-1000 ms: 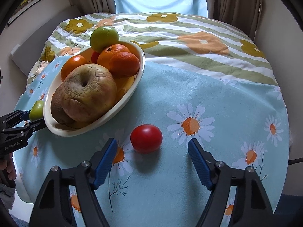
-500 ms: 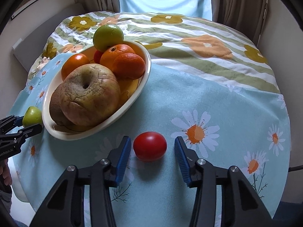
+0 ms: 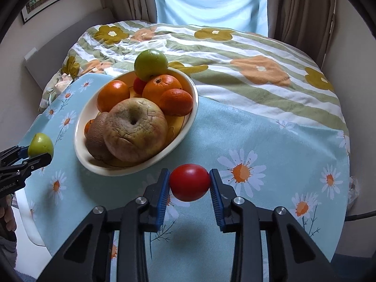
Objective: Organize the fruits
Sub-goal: 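Release the green apple into the duck bowl with the left tool while the right tool carries the tomato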
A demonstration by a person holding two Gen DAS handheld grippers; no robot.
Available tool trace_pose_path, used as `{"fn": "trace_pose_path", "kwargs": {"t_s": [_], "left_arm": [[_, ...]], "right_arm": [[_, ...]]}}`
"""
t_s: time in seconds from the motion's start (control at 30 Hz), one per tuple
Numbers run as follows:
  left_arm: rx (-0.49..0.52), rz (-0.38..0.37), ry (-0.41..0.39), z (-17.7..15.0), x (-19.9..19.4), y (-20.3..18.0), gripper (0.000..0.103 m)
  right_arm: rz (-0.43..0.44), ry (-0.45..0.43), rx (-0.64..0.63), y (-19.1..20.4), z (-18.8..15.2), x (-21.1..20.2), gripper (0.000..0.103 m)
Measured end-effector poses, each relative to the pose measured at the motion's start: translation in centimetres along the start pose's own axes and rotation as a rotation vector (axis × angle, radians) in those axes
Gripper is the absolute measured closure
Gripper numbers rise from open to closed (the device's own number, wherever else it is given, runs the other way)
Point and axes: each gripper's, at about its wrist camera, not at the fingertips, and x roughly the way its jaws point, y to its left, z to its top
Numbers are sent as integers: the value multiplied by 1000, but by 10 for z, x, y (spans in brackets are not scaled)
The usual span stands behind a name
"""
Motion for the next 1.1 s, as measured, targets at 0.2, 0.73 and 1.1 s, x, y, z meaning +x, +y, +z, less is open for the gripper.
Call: {"fn": "trace_pose_path", "kwargs": {"t_s": [0.2,0.73,1.1], "left_arm": [[-14,-12,-38,14,-29,1,45],[129,-111,-79,92,-34,-3,45],[267,-201,-45,147,17,-10,45]], "right_arm": [[12,-22,-8,14,11,-28,72],[12,-92,53,47,49,-59,72],[-32,-102,156,54,67,-45,72]]}}
